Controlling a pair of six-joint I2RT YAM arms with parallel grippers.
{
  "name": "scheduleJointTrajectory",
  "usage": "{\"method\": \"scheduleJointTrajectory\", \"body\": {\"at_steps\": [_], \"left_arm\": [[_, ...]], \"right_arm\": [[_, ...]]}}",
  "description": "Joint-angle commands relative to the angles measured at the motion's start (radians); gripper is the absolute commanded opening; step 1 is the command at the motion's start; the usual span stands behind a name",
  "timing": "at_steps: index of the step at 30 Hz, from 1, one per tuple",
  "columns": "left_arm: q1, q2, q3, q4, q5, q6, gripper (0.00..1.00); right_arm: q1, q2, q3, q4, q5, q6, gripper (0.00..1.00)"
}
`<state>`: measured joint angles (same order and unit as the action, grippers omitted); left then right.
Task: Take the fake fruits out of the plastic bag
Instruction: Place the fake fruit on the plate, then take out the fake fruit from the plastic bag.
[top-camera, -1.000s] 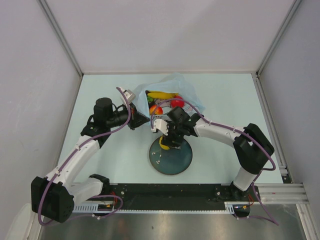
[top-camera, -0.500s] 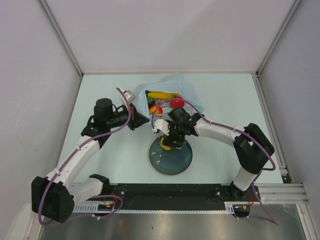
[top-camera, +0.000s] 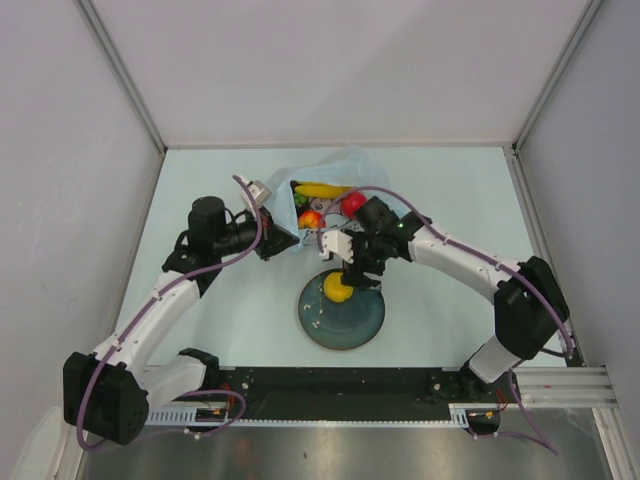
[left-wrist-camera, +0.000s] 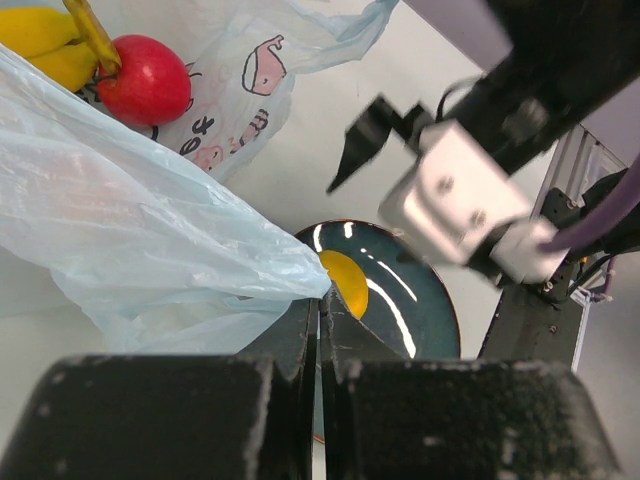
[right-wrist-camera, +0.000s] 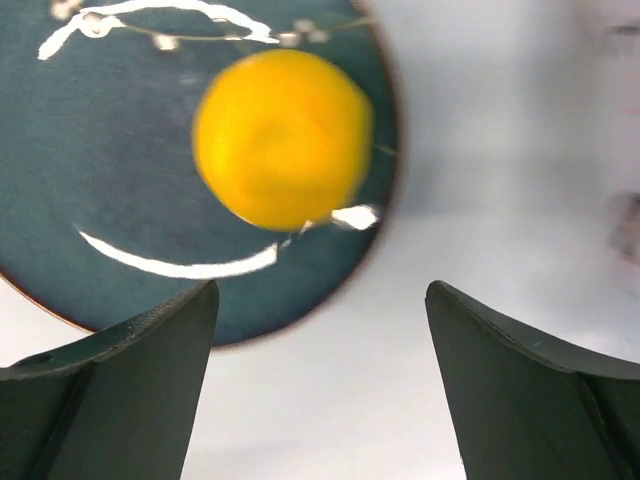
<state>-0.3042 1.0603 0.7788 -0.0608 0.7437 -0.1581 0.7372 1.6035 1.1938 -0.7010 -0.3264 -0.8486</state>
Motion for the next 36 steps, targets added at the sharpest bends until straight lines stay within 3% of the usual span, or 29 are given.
{"method": "scheduleJointTrajectory", "body": {"at_steps": [1,3,6,7,10,18,21,24,28,31,36], "left_arm": [[0.008,0.007,0.007,0.039,0.008,-0.008,0.0],[0.008,0.012,0.013,0.027,0.008,0.0,0.0],[0.01,0.015,0.017,0.021,0.014,-0.004,0.0],[0.008,0.015,0.019,0.018,0.016,-0.006,0.0],[0.008,0.017,0.027,0.004,0.017,-0.004,0.0],[0.01,0.007,0.036,-0.005,0.011,0.02,0.0],[0.008,-0.005,0.03,-0.01,0.003,0.037,0.0],[0.014,-0.01,0.033,-0.02,0.002,0.045,0.0],[0.02,-0.003,0.031,-0.01,0.003,0.045,0.0],[0.025,0.001,0.036,-0.01,0.0,0.043,0.0],[0.027,-0.013,0.025,-0.014,0.002,0.045,0.0]], "right_arm": [[-0.065,-0.044,0.148,-0.12,-0.039,-0.055,0.88],[-0.087,-0.027,0.196,-0.121,-0.063,0.011,0.86],[-0.122,-0.008,0.224,-0.014,-0.094,0.143,0.72],[-0.127,0.004,0.227,0.03,-0.08,0.243,0.64],[-0.13,0.05,0.254,0.197,-0.054,0.334,0.53],[-0.148,0.278,0.47,0.244,-0.012,0.477,0.46],[-0.141,0.343,0.487,0.297,0.137,0.485,0.52],[-0.14,0.393,0.484,0.348,0.275,0.482,0.65],[-0.148,0.464,0.481,0.411,0.407,0.484,0.91],[-0.154,0.515,0.484,0.452,0.469,0.467,0.97],[-0.15,0.59,0.501,0.512,0.567,0.402,0.98]]}}
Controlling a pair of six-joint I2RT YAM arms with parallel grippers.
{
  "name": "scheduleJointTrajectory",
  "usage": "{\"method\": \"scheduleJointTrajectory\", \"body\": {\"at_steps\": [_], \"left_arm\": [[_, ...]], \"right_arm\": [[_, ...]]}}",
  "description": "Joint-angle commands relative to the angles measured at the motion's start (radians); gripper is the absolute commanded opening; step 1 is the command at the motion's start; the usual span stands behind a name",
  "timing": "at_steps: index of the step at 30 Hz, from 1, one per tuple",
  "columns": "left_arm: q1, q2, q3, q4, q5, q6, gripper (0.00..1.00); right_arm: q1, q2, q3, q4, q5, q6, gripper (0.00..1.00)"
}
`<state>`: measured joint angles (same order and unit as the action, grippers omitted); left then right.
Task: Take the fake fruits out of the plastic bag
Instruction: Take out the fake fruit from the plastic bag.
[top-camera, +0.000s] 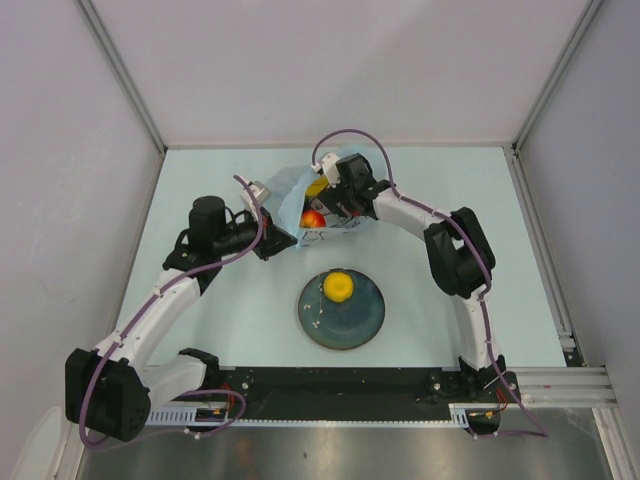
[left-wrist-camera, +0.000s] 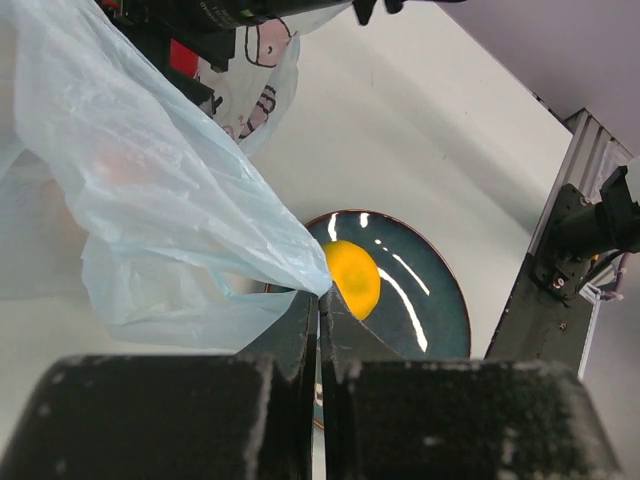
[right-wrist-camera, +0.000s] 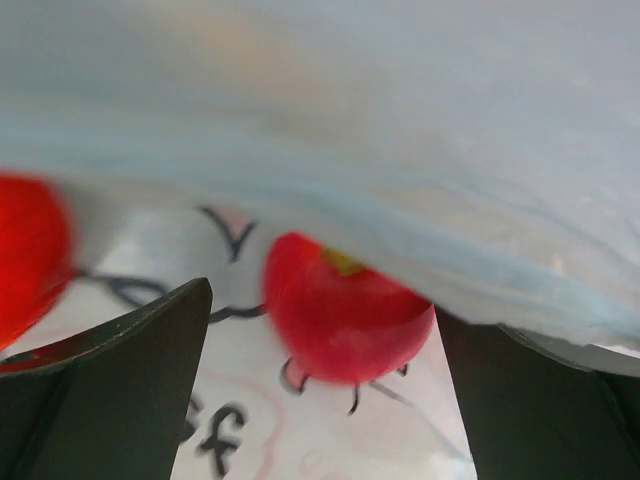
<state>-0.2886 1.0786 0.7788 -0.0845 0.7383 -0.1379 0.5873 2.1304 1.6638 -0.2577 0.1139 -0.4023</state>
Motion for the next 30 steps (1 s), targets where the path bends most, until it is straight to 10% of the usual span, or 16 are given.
{"method": "scheduleJointTrajectory", "body": {"at_steps": [1,8,12,15,20,30], "left_arm": [[0.011,-0.032,0.022,0.006,0.007,0.026,0.0],[0.014,-0.045,-0.003,0.023,0.007,0.015,0.0],[0.019,-0.039,0.002,0.035,0.007,0.006,0.0],[0.02,-0.036,0.005,0.032,0.009,0.011,0.0],[0.02,-0.031,-0.001,0.04,0.009,0.009,0.0],[0.02,0.024,0.043,0.019,0.012,0.026,0.0]], "right_arm": [[0.0,0.074,0.034,0.086,0.138,-0.058,0.97],[0.006,0.077,0.013,0.149,0.228,-0.164,0.91],[-0.004,0.019,0.025,0.115,0.143,-0.132,0.53],[-0.012,-0.089,0.033,0.009,-0.057,-0.084,0.43],[-0.046,-0.39,-0.25,0.066,-0.417,0.014,0.41],[-0.05,-0.817,-0.646,0.162,-0.614,0.112,0.42]]}}
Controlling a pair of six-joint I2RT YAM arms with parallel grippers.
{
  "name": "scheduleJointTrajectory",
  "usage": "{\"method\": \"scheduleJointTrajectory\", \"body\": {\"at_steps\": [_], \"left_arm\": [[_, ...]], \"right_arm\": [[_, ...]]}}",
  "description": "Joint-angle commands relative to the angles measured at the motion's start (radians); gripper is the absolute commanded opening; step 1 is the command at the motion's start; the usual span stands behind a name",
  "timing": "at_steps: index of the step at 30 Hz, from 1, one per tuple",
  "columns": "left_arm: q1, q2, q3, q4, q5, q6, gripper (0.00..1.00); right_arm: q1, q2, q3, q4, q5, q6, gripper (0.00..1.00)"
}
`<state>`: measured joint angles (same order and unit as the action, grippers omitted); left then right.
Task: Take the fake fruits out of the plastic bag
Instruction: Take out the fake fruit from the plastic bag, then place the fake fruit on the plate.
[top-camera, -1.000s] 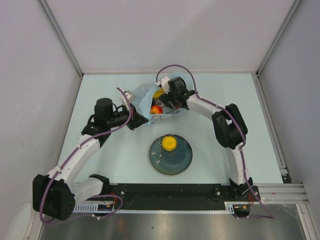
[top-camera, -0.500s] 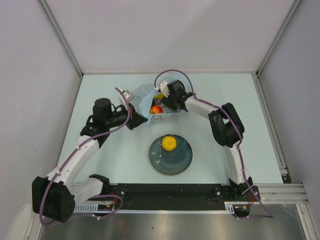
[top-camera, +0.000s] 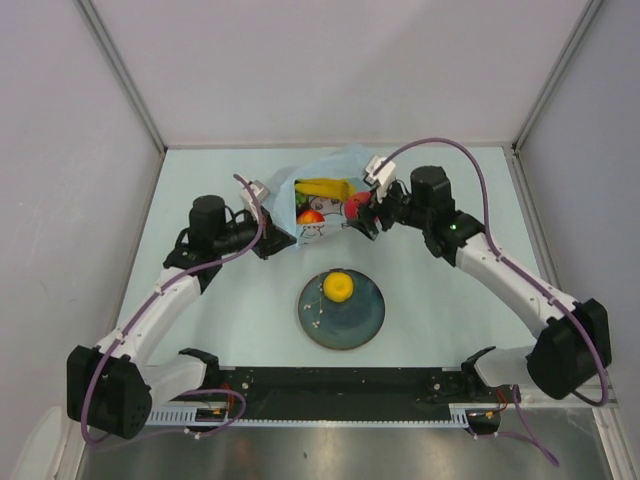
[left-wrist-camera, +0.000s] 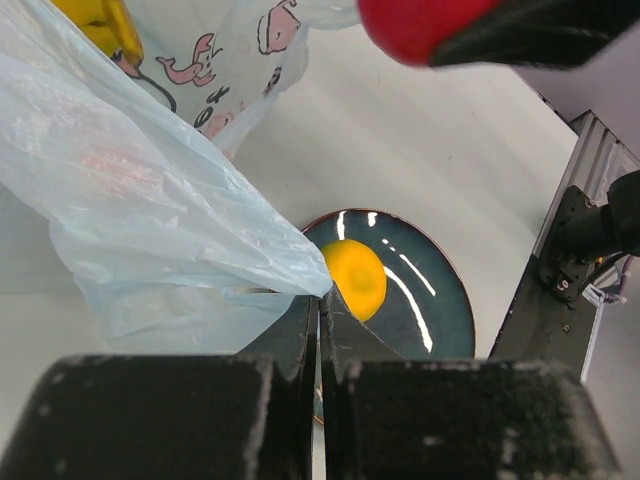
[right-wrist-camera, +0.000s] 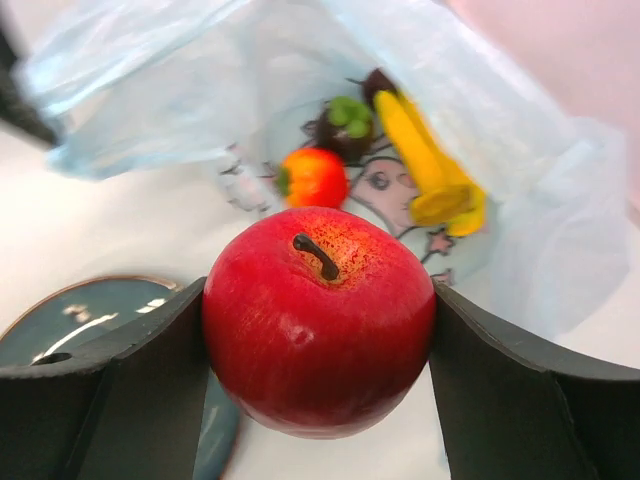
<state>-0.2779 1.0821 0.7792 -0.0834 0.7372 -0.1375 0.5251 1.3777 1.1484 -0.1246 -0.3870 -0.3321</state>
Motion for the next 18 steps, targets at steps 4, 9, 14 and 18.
{"method": "scheduleJointTrajectory", "body": {"at_steps": [4,9,14,18], "left_arm": [[0.009,0.047,0.071,-0.004,0.01,0.053,0.0],[0.009,0.085,0.127,-0.102,-0.007,0.134,0.0],[0.009,0.131,0.198,-0.193,-0.035,0.252,0.0],[0.009,0.159,0.224,-0.217,-0.07,0.295,0.0]], "right_arm": [[0.032,-0.172,-0.286,0.084,-0.101,-0.001,0.38],[0.064,-0.296,-0.433,0.181,-0.085,-0.044,0.39],[0.156,-0.431,-0.624,0.223,-0.081,-0.185,0.39],[0.211,-0.499,-0.746,0.301,-0.036,-0.153,0.4]]}}
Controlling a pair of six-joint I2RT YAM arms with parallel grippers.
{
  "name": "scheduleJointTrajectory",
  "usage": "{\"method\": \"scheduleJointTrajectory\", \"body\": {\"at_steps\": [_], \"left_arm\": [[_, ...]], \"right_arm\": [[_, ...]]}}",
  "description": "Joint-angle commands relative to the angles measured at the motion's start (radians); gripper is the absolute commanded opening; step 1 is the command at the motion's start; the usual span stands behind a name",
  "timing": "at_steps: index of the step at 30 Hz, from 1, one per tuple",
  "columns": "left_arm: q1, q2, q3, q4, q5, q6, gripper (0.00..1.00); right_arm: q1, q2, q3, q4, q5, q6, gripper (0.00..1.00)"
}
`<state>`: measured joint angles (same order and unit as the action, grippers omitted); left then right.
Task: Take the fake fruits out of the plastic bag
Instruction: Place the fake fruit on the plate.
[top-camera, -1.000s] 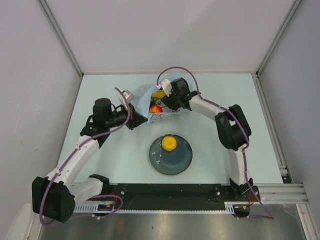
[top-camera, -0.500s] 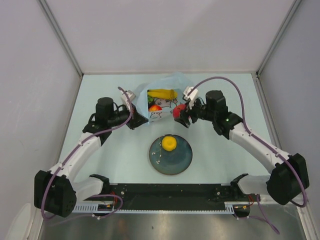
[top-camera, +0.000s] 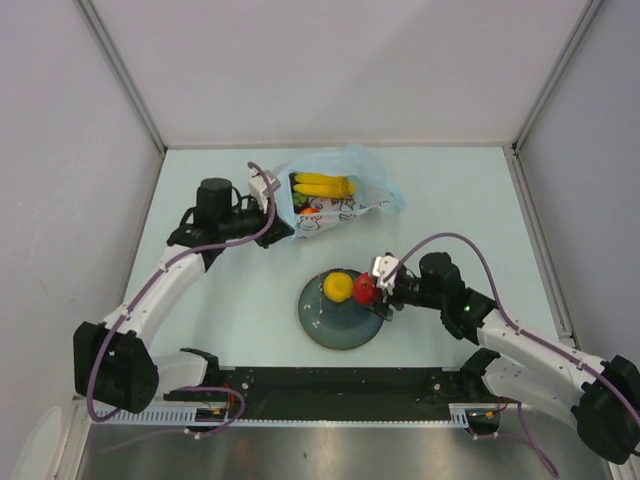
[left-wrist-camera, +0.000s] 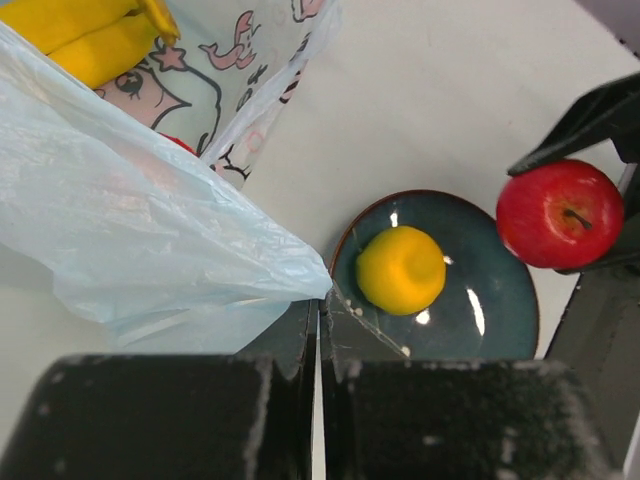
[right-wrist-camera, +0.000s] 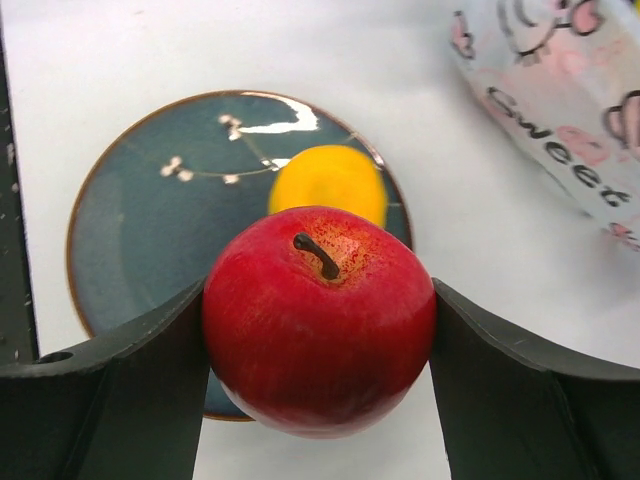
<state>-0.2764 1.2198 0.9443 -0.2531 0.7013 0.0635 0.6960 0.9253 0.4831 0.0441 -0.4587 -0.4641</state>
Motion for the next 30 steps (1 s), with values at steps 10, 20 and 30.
{"method": "scheduleJointTrajectory", "body": {"at_steps": [10,20,30], "left_arm": [[0.008,0.049,0.113,-0.111,-0.054,0.144,0.0],[0.008,0.055,0.128,-0.042,-0.042,0.093,0.0],[0.011,0.044,0.117,-0.031,-0.004,0.038,0.0]], "right_arm": [[0.117,-0.003,-0.144,0.249,0.201,0.12,0.4],[0.128,0.096,-0.15,0.292,0.271,0.272,0.41],[0.131,0.175,-0.175,0.358,0.361,0.332,0.43]]}}
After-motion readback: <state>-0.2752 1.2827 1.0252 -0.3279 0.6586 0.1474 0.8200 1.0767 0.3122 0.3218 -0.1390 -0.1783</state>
